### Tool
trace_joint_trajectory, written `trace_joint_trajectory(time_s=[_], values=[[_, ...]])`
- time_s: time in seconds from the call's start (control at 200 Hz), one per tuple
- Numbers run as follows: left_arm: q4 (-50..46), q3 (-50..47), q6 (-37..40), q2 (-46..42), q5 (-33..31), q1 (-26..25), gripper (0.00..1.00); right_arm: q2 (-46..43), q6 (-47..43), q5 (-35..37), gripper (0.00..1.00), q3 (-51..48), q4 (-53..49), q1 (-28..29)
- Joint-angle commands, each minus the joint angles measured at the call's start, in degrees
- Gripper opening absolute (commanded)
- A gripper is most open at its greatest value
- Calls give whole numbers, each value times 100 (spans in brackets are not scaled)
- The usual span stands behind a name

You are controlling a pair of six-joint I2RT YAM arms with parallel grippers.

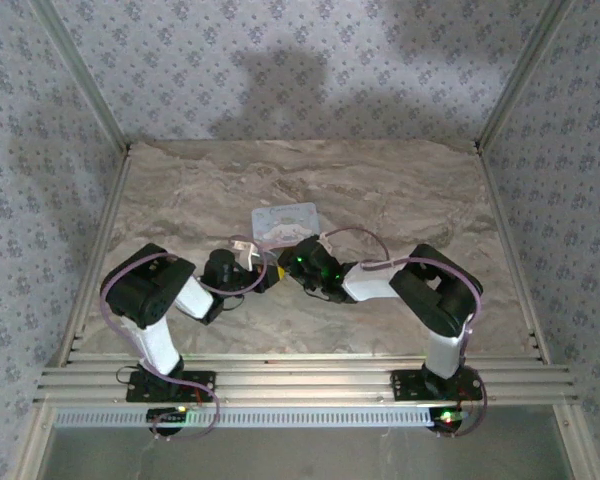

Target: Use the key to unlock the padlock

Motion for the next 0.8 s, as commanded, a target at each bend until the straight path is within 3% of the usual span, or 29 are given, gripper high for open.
trace_joint_trajectory(time_s=[0.0, 0.19, 0.415, 0.465, 0.625, 0.794], values=[[212, 40, 5, 42, 186, 7, 0, 195, -67, -152, 49, 145, 14, -57], [90, 31, 120, 39, 326, 69, 0, 238, -352, -389, 38, 276, -245, -146], [-101, 22, 258, -59, 444, 155, 0, 270, -680, -661, 5, 482, -495, -203], [-265, 12, 326, -180, 419, 176, 6, 252, -738, -667, 0, 499, -557, -206], [-1403, 13, 746, -951, 175, 224, 31, 38, -1013, -580, 0, 458, -770, -251], [-2645, 253, 1054, -1595, 118, 406, 35, -388, -1210, -418, 0, 76, -856, -391]])
